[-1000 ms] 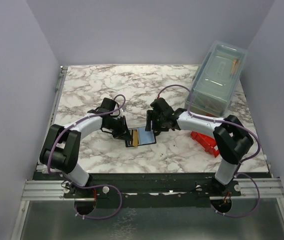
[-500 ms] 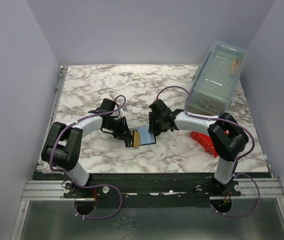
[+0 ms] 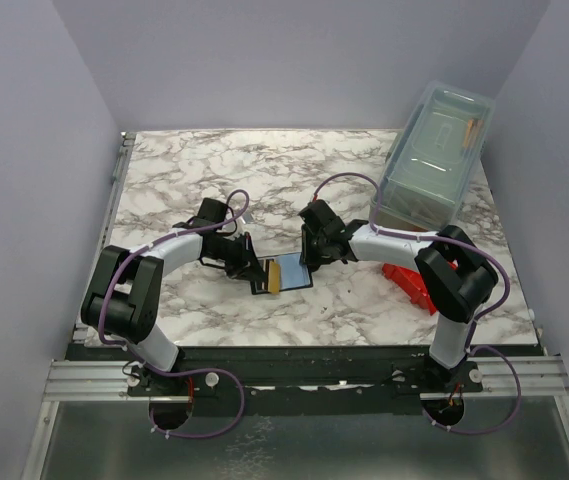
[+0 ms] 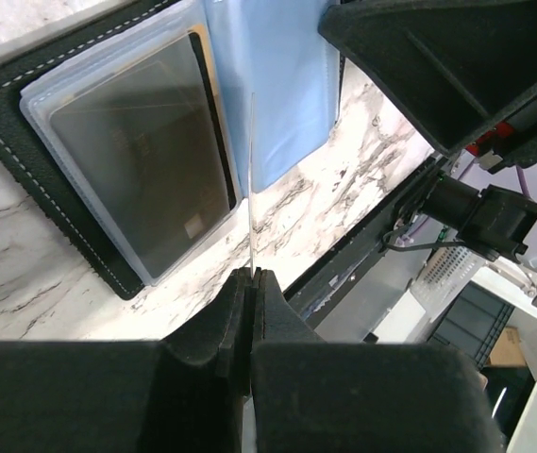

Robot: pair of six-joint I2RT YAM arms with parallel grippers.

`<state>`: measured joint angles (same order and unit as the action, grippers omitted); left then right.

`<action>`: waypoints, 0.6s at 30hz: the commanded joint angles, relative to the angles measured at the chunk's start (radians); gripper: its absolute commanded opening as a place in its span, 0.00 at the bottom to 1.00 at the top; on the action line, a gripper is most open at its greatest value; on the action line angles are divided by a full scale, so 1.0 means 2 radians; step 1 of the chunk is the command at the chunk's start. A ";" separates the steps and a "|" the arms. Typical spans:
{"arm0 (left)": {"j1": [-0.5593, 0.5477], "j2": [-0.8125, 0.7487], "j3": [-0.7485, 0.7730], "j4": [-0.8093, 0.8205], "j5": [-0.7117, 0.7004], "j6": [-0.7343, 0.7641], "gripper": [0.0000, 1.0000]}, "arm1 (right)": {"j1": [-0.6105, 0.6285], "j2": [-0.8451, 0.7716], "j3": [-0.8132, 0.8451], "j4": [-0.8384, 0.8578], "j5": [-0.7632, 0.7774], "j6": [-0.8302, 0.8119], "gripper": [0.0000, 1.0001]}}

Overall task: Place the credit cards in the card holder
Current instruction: Insert the credit card into the card holder.

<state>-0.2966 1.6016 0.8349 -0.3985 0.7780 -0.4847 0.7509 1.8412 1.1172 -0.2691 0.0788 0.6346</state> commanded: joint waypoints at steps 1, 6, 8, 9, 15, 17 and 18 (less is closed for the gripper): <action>0.002 -0.002 -0.003 0.019 0.029 0.005 0.00 | 0.000 0.024 -0.016 -0.012 0.006 -0.004 0.29; 0.002 0.006 -0.004 0.023 0.032 0.001 0.00 | 0.000 0.025 -0.012 -0.013 0.003 -0.005 0.29; 0.002 0.011 -0.004 0.025 0.032 -0.001 0.00 | 0.000 0.024 -0.012 -0.013 0.003 -0.006 0.28; 0.002 0.013 -0.004 0.026 0.029 -0.001 0.00 | 0.000 0.024 -0.013 -0.013 0.004 -0.006 0.29; 0.004 0.023 -0.009 0.026 0.016 -0.004 0.00 | 0.000 0.026 -0.016 -0.011 0.000 -0.005 0.28; 0.006 0.025 -0.009 0.026 0.015 -0.004 0.00 | 0.000 0.027 -0.016 -0.012 0.000 -0.006 0.28; 0.006 0.026 -0.008 0.026 0.018 -0.003 0.00 | 0.000 0.027 -0.016 -0.013 0.000 -0.006 0.28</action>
<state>-0.2947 1.6375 0.8268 -0.3599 0.8043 -0.4923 0.7509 1.8420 1.1168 -0.2668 0.0784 0.6342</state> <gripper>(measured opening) 0.018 0.285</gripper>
